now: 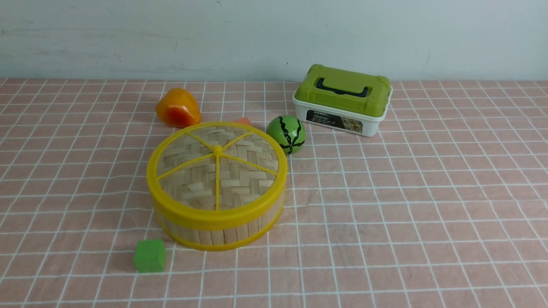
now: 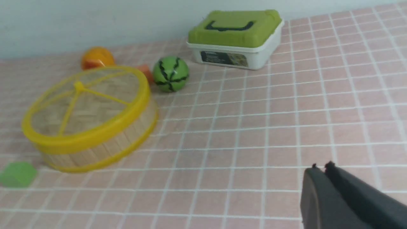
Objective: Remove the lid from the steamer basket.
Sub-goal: Use the right arm to lift the lid of the steamer
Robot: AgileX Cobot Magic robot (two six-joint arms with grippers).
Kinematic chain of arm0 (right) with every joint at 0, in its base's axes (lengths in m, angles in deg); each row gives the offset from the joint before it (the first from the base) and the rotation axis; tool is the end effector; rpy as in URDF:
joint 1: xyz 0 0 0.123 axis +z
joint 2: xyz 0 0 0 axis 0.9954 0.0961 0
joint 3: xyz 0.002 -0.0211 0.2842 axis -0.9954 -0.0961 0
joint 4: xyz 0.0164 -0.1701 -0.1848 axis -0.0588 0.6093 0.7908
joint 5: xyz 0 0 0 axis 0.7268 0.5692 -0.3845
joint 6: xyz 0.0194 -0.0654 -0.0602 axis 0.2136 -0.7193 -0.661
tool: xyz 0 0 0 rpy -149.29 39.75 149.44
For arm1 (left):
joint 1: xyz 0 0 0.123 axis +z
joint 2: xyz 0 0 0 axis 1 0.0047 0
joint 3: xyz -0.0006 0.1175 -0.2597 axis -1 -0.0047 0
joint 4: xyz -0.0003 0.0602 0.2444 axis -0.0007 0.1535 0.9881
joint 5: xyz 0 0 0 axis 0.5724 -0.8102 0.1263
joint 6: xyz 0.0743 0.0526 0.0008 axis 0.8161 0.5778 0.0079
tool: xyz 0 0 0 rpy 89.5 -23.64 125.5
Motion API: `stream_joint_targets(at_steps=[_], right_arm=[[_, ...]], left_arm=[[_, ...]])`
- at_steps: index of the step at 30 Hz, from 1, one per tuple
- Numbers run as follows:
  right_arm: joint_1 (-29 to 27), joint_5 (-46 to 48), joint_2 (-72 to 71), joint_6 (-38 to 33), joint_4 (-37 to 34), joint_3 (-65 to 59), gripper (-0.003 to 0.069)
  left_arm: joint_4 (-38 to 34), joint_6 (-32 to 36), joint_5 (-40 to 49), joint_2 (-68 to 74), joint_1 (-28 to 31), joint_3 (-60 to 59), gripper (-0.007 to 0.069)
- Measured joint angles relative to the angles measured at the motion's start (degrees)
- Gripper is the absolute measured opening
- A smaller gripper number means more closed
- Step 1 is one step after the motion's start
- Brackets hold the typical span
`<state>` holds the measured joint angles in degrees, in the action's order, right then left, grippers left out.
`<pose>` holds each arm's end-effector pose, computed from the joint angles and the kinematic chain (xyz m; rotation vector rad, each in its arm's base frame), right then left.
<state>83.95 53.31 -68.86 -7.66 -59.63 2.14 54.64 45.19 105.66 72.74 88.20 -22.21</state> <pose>0.0566 0.0202 0.3171 -0.0177 1.9130 0.3045 0.0527 -0.0019 0.1699 -0.2102 1.8654 -0.1977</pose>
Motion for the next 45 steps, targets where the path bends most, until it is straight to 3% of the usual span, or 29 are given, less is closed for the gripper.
stream_joint_targets(at_steps=[1, 2, 4, 12, 19, 24, 34, 38, 45], right_arm=[[0.1, 4.6, 5.3, -0.5, 4.1, 7.1, -0.0021], [0.1, 4.6, 6.1, -0.6, 4.1, 7.1, -0.0021], [1.2, 12.3, 16.4, -3.2, 7.7, 19.1, -0.0022], [12.1, 25.9, 40.1, -7.6, 8.9, 43.6, -0.0021], [18.4, 31.1, 61.0, -7.7, 7.1, 63.7, -0.002], [25.3, 31.8, 78.9, -7.1, 6.8, 84.7, -0.0013], [32.0, 32.0, 101.9, -1.7, 7.2, 108.6, 0.0005], [33.9, 32.0, 108.8, -0.5, 7.2, 112.2, 0.0046], [36.1, 30.8, 116.4, 0.5, 7.5, 112.7, 0.0252]], left_arm=[[0.0, 0.0, 0.0, 0.0, 0.0, 0.0, 0.0239], [0.0, 0.0, 0.0, 0.0, 0.0, 0.0, 0.0239], [0.0, 0.0, 0.0, 0.0, 0.0, 0.0, 0.0239], [0.0, 0.0, 0.0, 0.0, 0.0, 0.0, 0.0239], [0.0, 0.0, 0.0, 0.0, 0.0, 0.0, 0.0239], [0.0, 0.0, 0.0, 0.0, 0.0, 0.0, 0.0239], [0.0, 0.0, 0.0, 0.0, 0.0, 0.0, 0.0239], [0.0, 0.0, 0.0, 0.0, 0.0, 0.0, 0.0239], [0.0, 0.0, 0.0, 0.0, 0.0, 0.0, 0.0239]])
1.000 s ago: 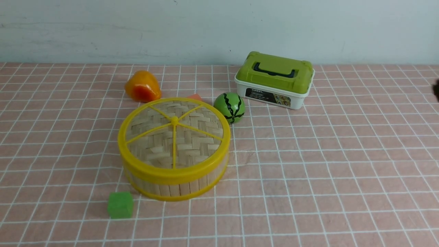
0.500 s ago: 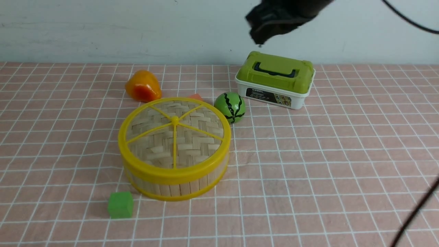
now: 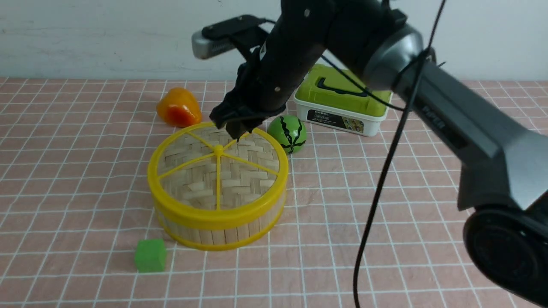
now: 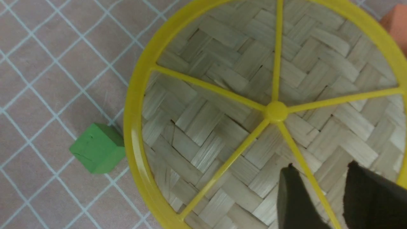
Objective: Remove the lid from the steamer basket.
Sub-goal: Use the right arm to lift the lid of the steamer, then use the right arm to place the steamer lid on the table
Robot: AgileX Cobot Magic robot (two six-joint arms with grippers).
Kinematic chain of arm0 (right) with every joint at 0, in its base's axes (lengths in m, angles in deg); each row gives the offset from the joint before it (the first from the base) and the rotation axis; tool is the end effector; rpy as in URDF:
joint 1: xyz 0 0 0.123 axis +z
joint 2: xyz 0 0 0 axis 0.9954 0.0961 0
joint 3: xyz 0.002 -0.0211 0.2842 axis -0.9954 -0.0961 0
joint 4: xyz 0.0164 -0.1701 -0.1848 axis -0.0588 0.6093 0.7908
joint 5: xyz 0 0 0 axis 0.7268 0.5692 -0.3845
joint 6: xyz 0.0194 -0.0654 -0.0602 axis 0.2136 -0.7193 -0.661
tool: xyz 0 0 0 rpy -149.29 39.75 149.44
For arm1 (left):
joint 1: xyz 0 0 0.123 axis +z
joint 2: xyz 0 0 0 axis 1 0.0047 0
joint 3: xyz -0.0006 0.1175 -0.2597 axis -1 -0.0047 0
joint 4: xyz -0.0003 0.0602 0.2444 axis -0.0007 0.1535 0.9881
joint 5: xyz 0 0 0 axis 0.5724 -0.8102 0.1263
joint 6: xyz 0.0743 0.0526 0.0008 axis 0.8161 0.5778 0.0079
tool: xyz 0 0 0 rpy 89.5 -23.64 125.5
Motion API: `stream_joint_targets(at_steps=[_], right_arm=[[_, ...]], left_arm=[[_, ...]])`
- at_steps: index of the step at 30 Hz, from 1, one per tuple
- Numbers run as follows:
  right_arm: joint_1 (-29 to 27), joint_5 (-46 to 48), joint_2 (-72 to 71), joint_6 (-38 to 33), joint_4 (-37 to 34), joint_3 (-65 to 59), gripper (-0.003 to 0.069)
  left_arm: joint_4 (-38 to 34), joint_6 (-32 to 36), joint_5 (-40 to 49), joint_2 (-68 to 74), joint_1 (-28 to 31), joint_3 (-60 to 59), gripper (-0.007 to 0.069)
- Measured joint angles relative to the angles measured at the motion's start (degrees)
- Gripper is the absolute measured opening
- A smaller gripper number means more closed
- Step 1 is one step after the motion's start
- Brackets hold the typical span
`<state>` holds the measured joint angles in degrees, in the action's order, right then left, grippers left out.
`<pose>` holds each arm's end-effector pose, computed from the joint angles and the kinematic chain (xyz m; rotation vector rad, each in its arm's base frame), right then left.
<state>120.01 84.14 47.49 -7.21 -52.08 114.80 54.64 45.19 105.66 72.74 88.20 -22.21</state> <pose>0.4042 0.3126 0.3126 -0.9445 2.3988 0.4908 0.0527 -0.0019 0.1699 -0.2102 1.8654 -0.1977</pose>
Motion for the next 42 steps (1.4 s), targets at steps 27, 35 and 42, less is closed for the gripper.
stream_joint_targets(at_steps=[27, 35, 42], right_arm=[[1.1, -11.0, 7.8, 3.0, -0.4, 0.4, 0.0096], [1.1, -9.7, 6.3, 3.1, 0.6, 0.5, 0.008], [0.8, -6.0, -4.4, 2.6, 3.1, 2.1, 0.008]], left_arm=[[0.0, 0.0, 0.0, 0.0, 0.0, 0.0, 0.0239], [0.0, 0.0, 0.0, 0.0, 0.0, 0.0, 0.0239], [0.0, 0.0, 0.0, 0.0, 0.0, 0.0, 0.0239]])
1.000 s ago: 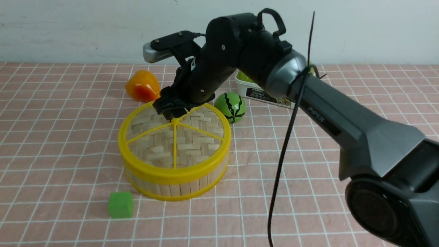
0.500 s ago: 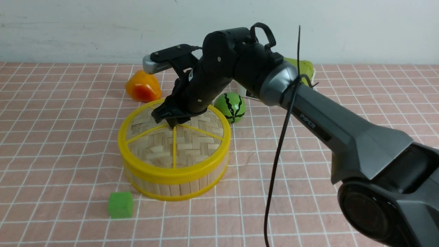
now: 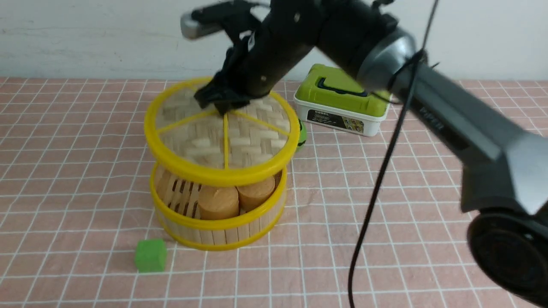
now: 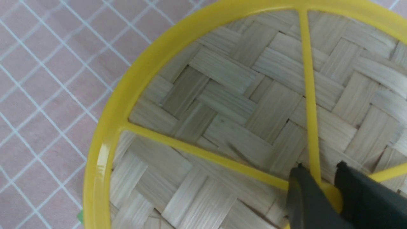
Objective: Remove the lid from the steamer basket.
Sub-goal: Use the right arm to place the steamer lid on the table
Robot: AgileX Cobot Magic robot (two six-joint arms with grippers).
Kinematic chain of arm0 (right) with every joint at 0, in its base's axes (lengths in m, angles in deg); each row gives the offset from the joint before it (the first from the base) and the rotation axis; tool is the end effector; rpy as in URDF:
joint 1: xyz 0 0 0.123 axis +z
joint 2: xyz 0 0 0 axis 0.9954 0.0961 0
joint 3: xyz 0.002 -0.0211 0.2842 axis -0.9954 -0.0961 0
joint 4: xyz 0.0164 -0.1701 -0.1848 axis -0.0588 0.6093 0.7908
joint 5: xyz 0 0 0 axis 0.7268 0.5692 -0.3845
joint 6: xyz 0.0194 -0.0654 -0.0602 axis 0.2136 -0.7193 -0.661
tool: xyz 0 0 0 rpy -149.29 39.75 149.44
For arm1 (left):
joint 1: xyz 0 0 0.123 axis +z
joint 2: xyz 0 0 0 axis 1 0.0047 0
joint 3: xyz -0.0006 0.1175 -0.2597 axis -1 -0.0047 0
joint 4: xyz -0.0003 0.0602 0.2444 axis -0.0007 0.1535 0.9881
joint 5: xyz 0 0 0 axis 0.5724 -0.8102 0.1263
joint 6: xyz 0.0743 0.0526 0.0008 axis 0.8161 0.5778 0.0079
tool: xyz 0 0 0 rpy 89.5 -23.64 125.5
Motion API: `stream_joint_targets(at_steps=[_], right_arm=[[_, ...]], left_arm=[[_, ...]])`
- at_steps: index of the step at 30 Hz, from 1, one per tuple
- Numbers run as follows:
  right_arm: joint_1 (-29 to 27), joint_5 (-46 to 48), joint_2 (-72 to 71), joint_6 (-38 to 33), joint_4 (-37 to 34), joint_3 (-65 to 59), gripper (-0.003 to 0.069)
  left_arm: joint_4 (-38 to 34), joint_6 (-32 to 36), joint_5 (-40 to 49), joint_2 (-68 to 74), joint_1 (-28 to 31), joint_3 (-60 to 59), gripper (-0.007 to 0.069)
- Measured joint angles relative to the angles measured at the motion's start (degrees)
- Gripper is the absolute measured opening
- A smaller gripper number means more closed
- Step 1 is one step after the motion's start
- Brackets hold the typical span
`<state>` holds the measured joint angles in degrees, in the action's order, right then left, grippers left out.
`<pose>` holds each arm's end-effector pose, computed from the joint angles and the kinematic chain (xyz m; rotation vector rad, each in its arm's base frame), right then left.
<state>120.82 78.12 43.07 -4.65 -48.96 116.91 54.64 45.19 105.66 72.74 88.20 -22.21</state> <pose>0.3945 0.3080 0.3675 -0.8344 2.2090 0.4897 0.0527 -0.0019 0.1699 -0.2102 1.8654 -0.1977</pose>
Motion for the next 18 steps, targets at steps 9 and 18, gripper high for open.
stream_joint_targets(at_steps=[9, 18], right_arm=[[-6.7, 7.7, -12.9, -1.1, 3.9, -2.9, 0.008], [-20.9, 7.1, -32.8, -6.2, 3.6, -32.9, 0.008]], left_arm=[[0.0, 0.0, 0.0, 0.0, 0.0, 0.0, 0.0239], [0.0, 0.0, 0.0, 0.0, 0.0, 0.0, 0.0239]])
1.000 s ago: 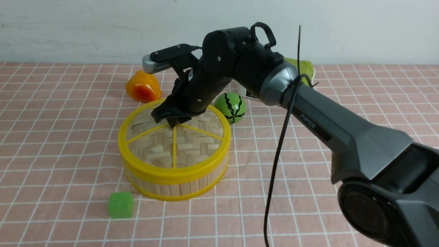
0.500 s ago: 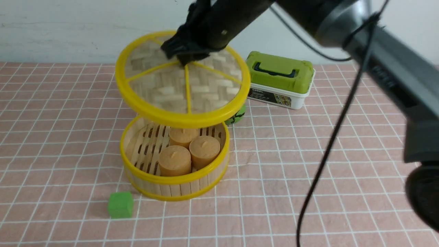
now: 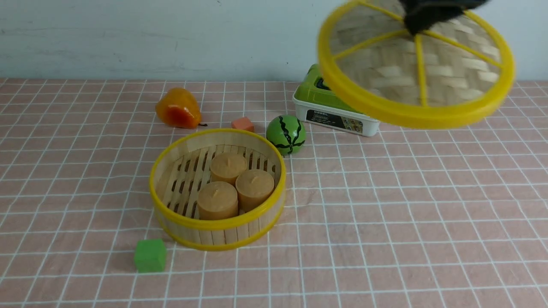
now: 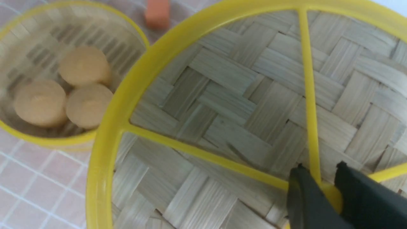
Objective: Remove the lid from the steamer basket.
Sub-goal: Use the right arm to place the steamer lid on the table
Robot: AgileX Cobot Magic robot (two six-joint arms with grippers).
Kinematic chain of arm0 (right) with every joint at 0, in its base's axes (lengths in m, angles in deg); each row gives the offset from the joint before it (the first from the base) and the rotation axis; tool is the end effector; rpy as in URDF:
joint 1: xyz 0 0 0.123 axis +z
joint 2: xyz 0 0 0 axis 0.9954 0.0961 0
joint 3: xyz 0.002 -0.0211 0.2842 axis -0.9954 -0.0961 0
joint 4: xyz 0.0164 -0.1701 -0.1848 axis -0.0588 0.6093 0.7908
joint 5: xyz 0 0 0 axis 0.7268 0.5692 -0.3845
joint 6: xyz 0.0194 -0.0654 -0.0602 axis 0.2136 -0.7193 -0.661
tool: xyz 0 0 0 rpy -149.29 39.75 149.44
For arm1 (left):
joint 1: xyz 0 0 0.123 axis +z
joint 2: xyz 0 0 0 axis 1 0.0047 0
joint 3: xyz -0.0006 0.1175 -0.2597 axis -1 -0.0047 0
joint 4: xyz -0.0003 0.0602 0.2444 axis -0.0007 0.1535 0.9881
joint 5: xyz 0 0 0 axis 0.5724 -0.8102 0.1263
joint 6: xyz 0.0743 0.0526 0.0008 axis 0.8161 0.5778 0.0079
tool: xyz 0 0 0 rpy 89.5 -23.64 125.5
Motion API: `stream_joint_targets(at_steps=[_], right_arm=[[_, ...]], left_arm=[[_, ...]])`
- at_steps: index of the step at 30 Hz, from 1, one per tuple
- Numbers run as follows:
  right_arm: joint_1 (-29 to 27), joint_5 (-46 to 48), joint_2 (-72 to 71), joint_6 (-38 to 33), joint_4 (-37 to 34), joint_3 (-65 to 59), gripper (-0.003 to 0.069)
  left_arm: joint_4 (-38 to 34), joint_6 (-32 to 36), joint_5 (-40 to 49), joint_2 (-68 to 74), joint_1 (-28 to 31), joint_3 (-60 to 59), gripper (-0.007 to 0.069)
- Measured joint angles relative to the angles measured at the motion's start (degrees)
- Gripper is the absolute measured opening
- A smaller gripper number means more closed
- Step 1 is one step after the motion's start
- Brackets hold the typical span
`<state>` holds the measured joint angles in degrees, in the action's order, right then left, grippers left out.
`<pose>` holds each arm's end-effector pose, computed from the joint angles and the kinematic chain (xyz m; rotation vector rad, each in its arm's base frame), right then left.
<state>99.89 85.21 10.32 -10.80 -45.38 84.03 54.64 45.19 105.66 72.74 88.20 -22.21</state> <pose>0.3393 0.1036 0.4412 -0.5755 2.3837 0.1769 0.0527 -0.0019 0.1699 -0.2102 1.8654 -0.1977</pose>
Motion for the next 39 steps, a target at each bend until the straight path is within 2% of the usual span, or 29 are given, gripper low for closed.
stream_joint_targets(at_steps=[4, 5, 11, 19, 27, 32, 36, 39], right_arm=[[-3.7, -6.0, -2.6, -1.8, -3.1, -12.4, 0.008], [-4.3, -10.1, -2.8, -3.5, -5.1, -17.7, 0.008], [-4.5, -24.6, 0.0, -6.2, -8.6, -31.0, 0.008], [-4.5, -34.5, 9.0, -6.5, -8.0, -33.7, 0.008], [-4.5, -36.8, 14.2, -5.5, -8.0, -33.7, 0.0082], [-4.5, -37.1, 14.9, -5.5, -8.1, -33.7, 0.0146], [-4.5, -36.0, 14.1, -4.5, -8.4, -33.7, 0.0285], [-4.5, -34.2, 9.8, -4.0, -8.9, -33.7, 0.0326]], left_arm=[[0.0, 0.0, 0.0, 0.0, 0.0, 0.0, 0.0239], [0.0, 0.0, 0.0, 0.0, 0.0, 0.0, 0.0239], [0.0, 0.0, 0.0, 0.0, 0.0, 0.0, 0.0239], [0.0, 0.0, 0.0, 0.0, 0.0, 0.0, 0.0239], [0.0, 0.0, 0.0, 0.0, 0.0, 0.0, 0.0239], [0.0, 0.0, 0.0, 0.0, 0.0, 0.0, 0.0239], [0.0, 0.0, 0.0, 0.0, 0.0, 0.0, 0.0239], [0.0, 0.0, 0.0, 0.0, 0.0, 0.0, 0.0239]])
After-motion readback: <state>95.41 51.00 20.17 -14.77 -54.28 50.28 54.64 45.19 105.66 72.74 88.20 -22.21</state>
